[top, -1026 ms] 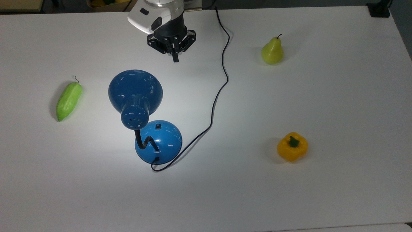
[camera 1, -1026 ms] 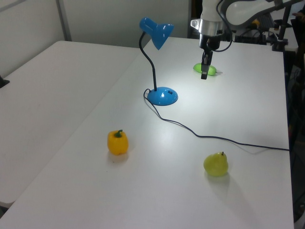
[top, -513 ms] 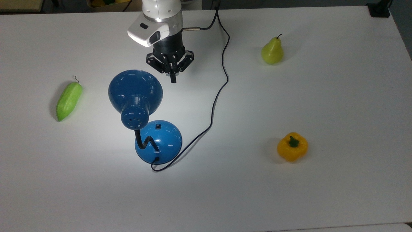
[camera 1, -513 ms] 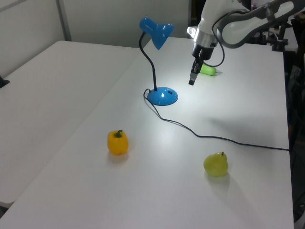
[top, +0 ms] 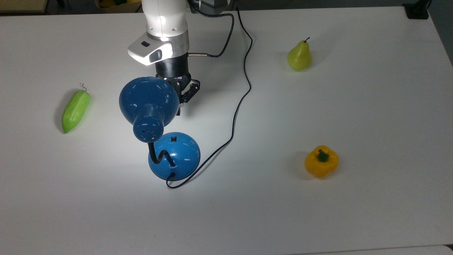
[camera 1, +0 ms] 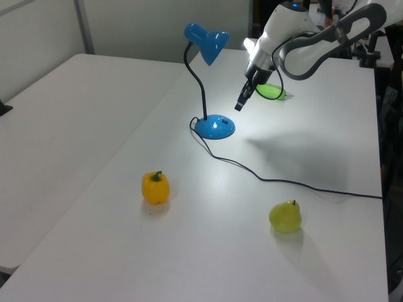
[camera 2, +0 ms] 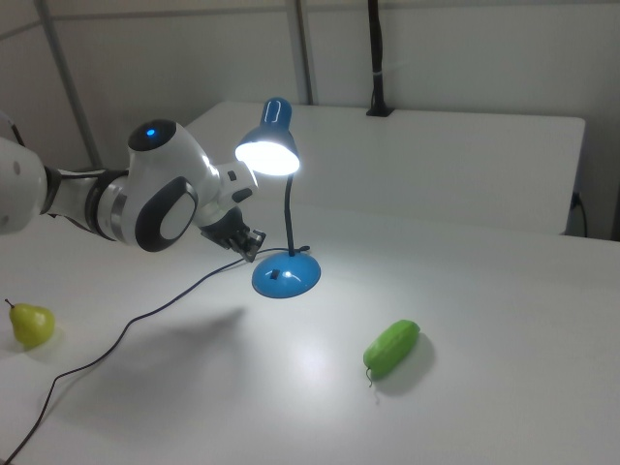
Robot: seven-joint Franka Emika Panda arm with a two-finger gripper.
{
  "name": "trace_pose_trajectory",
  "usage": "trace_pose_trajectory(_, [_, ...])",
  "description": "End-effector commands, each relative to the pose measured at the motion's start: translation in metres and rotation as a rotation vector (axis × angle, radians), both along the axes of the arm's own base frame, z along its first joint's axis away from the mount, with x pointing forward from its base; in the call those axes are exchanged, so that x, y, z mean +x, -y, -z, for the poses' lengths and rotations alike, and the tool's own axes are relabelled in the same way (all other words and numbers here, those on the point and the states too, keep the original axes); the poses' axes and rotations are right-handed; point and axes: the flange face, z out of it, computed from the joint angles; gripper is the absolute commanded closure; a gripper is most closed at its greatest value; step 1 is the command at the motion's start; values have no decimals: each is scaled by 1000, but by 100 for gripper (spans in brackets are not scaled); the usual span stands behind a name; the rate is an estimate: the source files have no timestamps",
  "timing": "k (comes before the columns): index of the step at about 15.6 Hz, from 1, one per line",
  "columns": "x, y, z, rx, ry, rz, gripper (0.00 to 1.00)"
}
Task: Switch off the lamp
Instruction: 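Lower the gripper onto the switch on the lamp base and press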
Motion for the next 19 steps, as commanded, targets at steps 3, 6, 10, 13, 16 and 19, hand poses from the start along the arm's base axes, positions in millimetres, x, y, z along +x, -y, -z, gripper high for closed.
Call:
trace_pose_trajectory(3, [13, 2, 27, -1, 106, 26, 100])
trace_pose_trajectory(6, [17, 5, 38, -4, 153, 29, 100])
trace_pose_trajectory(10, [21, 4, 42, -10, 164, 22, 100])
trace_pose_trajectory(13, [24, 6, 50, -13, 155, 22, 100])
trace_pose_trajectory(16, [26, 7, 56, -14, 149, 22, 100])
trace_pose_trajectory(19, [28, 9, 60, -17, 145, 21, 100])
